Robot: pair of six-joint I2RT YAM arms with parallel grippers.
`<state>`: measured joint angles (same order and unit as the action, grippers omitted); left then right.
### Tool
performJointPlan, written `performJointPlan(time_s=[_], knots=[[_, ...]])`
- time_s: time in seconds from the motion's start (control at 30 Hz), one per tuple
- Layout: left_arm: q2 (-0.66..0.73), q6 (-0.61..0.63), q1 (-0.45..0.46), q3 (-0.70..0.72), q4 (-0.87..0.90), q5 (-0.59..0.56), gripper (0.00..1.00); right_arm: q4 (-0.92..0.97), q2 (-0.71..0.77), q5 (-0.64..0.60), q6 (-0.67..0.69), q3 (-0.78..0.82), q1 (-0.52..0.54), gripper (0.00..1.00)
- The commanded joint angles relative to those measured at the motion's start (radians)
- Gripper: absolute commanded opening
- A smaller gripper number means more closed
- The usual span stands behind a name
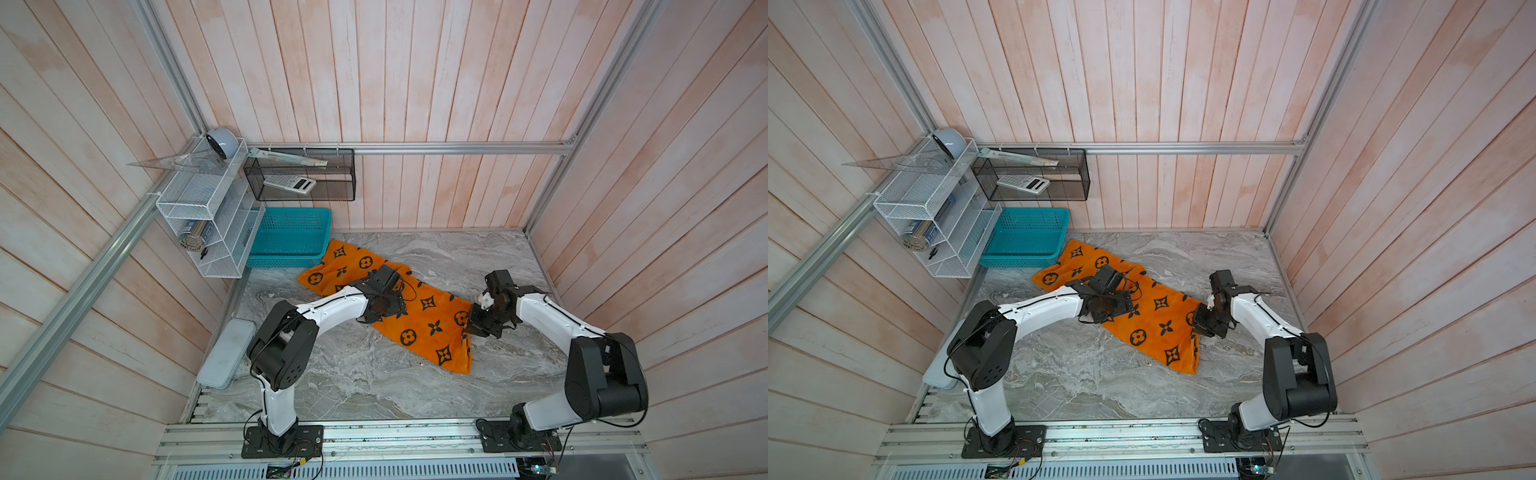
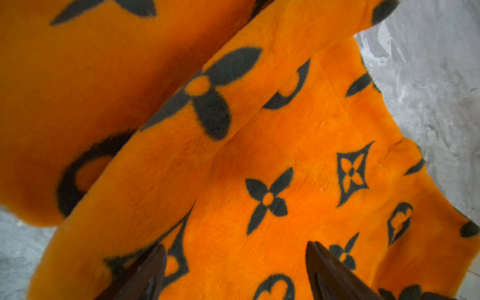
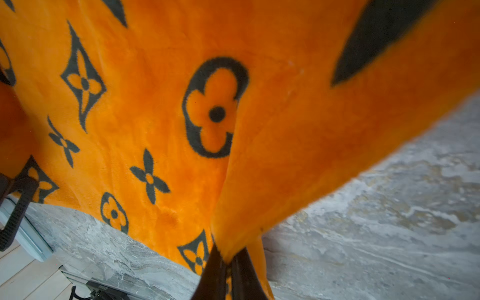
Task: Roll up the pillowcase
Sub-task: Adjust the pillowcase at the center of the board.
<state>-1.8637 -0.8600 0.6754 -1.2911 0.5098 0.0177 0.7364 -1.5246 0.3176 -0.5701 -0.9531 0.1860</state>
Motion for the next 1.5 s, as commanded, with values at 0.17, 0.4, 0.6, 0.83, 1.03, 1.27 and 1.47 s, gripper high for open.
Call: performJointPlan(time_s=[0.17,0.4,0.6,0.83,1.03,1.27,1.47], knots=[[0.086,0.011,-0.002,0.032,0.043,-0.029,0.89,0.024,-0.122,-0.025,-0.037,-0.129,0.096,0.11],[0.113,0.003,-0.001,0.070,0.029,-0.018,0.89,-0.019,-0.247,0.006,-0.076,-0.198,0.147,0.14],[0.110,-0.010,0.031,0.079,0.014,0.003,0.89,-0.093,-0.326,0.049,-0.110,-0.192,0.164,0.25],[0.134,-0.072,0.137,0.110,-0.070,0.029,0.88,-0.127,-0.312,0.068,-0.135,-0.186,0.162,0.49],[0.158,-0.065,0.205,0.146,-0.157,0.038,0.77,-0.171,-0.141,0.121,-0.187,-0.137,0.105,0.49],[0.080,0.028,0.274,-0.012,-0.102,0.043,0.74,-0.162,-0.019,0.166,-0.168,-0.094,-0.035,0.49],[-0.072,0.149,0.350,-0.189,0.048,0.051,0.72,-0.105,0.041,0.186,-0.092,-0.024,-0.166,0.50]])
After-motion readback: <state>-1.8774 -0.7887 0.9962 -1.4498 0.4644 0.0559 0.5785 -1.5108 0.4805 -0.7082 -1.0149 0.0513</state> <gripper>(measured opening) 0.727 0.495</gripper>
